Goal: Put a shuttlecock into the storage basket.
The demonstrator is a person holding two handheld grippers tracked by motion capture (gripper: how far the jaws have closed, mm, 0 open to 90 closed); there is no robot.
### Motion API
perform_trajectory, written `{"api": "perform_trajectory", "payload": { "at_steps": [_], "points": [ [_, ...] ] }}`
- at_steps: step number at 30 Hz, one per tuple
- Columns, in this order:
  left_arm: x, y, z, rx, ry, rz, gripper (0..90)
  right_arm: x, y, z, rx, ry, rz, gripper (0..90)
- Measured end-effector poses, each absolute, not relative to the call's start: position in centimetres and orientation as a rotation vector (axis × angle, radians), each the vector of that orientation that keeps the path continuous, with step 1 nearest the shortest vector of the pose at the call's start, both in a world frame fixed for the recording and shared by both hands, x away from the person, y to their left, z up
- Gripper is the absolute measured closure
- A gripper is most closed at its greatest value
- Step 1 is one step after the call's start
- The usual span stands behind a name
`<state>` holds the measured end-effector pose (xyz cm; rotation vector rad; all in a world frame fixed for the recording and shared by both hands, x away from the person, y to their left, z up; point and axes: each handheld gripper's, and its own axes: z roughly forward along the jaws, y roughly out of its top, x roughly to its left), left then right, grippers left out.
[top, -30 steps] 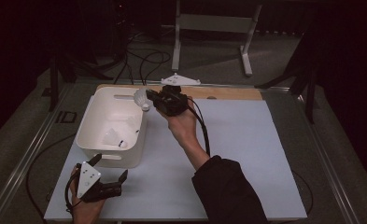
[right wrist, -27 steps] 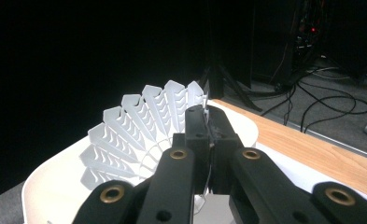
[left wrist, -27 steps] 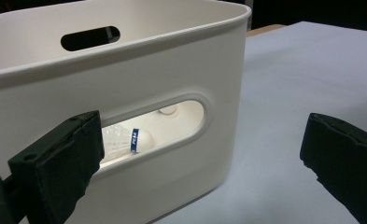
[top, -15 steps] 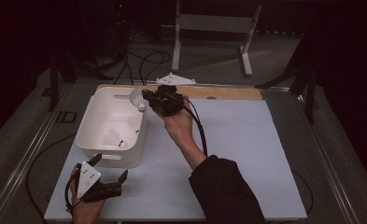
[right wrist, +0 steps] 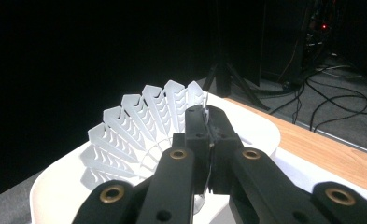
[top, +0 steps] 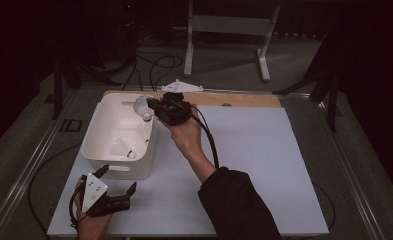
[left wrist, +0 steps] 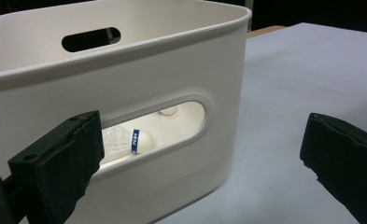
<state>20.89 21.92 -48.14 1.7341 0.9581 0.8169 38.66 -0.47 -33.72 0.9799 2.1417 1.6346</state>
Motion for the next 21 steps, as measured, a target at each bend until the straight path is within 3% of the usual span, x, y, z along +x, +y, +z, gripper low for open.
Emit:
{"api": "perform_trajectory", "payload": {
  "at_steps": [21],
  "points": [
    [20.9,21.9,-48.1,1.738,0.954,0.817,0.2,38.2,1.2,-34.4,0.944,2.192,1.612,89.6]
  ]
}}
